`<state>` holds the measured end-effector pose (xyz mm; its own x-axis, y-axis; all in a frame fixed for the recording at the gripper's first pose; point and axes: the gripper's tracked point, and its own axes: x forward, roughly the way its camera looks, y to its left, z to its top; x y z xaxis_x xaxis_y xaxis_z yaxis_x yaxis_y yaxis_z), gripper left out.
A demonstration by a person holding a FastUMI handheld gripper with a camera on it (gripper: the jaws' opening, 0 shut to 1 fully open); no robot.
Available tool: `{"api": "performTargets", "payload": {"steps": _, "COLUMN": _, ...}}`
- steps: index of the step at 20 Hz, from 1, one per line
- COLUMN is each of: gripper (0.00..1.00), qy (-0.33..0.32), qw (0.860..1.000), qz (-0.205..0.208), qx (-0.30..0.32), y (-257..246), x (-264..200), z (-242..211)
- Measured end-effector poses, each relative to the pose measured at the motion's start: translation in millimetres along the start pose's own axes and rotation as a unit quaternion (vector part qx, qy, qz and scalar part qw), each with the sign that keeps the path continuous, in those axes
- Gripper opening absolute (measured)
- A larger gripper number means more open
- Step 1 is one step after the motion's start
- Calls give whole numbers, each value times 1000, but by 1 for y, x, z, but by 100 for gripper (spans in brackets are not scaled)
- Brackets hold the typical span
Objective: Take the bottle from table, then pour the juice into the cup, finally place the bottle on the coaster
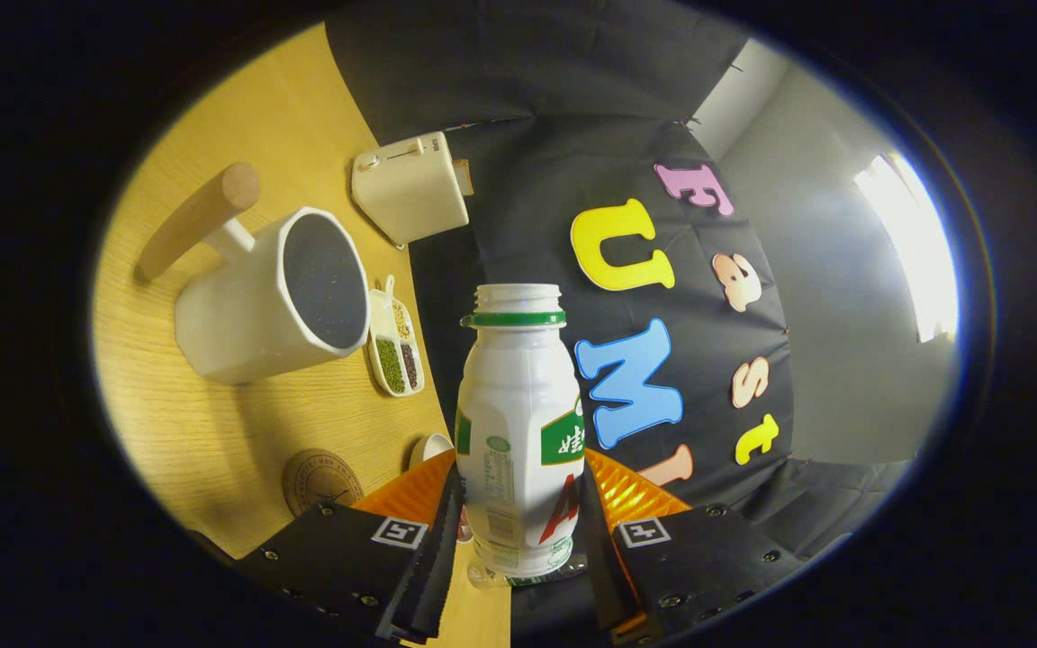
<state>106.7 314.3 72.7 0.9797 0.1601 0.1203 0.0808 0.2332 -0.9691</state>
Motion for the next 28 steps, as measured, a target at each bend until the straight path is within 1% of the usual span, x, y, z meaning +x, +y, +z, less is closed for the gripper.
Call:
{"api": "performTargets", "payload": {"steps": 7, "gripper": 62, "qy": -9, "qw": 998, "qz": -11, "qx": -56, "y": -1, "x": 2, "z": 10}}
{"api": "performTargets", "payload": {"steps": 16, "gripper": 62, "qy": -13, "qw": 996, "qz": -13, "qx": -88, "y": 2, "x": 2, "z": 14}}
{"api": "performTargets", "payload": {"steps": 25, "gripper": 62, "qy": -14, "qw": 994, "qz": -15, "qx": -108, "y": 0, "x": 4, "z": 17}}
{"api": "performTargets", "payload": {"steps": 28, "gripper": 62, "qy": -17, "qw": 992, "qz": -19, "qx": -125, "y": -3, "x": 4, "z": 19}}
